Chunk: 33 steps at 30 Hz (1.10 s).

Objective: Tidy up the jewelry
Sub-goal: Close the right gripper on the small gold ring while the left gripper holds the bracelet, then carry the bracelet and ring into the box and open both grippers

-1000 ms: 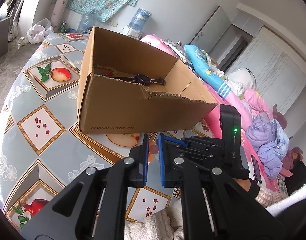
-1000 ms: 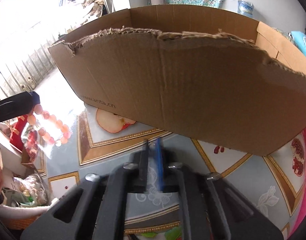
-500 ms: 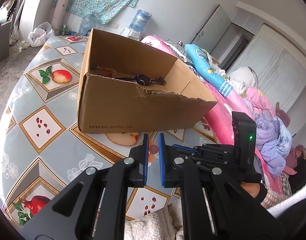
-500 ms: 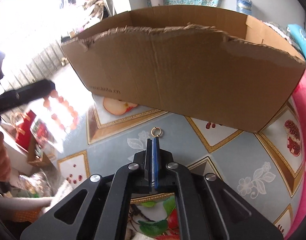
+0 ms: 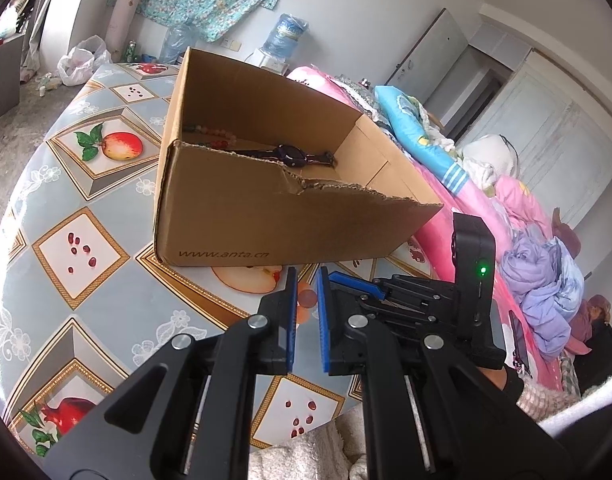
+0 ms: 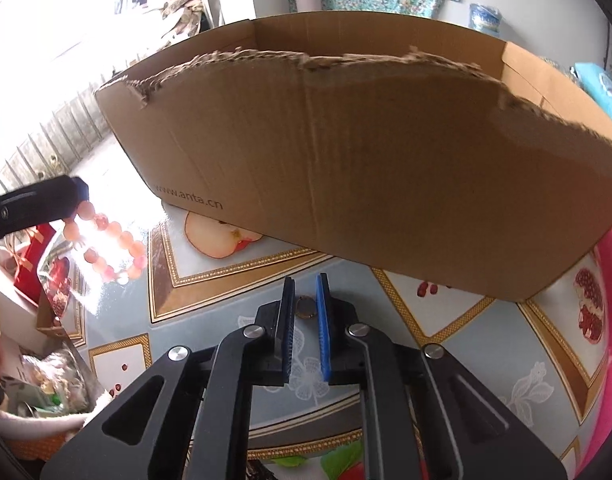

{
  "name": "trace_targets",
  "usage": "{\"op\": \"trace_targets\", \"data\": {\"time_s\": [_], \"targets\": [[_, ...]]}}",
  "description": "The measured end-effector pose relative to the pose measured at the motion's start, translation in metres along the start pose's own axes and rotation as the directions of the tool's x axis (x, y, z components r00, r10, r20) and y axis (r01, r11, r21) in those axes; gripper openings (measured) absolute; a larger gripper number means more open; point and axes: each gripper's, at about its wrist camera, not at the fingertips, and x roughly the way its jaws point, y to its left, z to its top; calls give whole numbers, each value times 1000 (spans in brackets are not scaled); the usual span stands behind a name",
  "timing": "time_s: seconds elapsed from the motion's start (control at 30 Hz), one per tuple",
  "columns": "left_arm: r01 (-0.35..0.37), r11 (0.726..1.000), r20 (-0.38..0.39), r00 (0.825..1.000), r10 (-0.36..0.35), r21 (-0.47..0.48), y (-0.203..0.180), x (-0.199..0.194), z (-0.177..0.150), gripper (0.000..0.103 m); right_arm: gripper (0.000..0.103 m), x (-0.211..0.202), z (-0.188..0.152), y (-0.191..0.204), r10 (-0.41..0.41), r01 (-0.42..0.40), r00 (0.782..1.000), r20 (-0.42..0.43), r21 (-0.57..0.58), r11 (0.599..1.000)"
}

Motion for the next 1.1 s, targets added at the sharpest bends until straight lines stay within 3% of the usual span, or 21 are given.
{"op": "trace_targets", "data": {"time_s": [0.43, 0.6, 0.73, 0.8, 1.1], "targets": [[16, 1000, -29, 999, -16, -14, 4, 8, -10, 9, 1, -23, -15, -31, 44, -46, 999, 19, 136, 990], [14, 1000, -29, 999, -15, -26, 6, 8, -10, 9, 24, -10, -5, -12, 14, -16, 1000, 19, 114, 993], [4, 1000, -34, 999, -5, -29, 6, 9, -10, 9, 24, 4, -5, 5, -44, 44, 999, 22, 24, 999], [0, 1000, -35, 999, -1, -28, 6, 10, -10, 9, 11, 7, -3, 10, -63, 63, 998, 22, 4, 998], [0, 999, -38, 999, -1, -33, 5, 15, -11, 9, 10, 13, 1, -8, 5, -6, 1000, 15, 79, 997]]}}
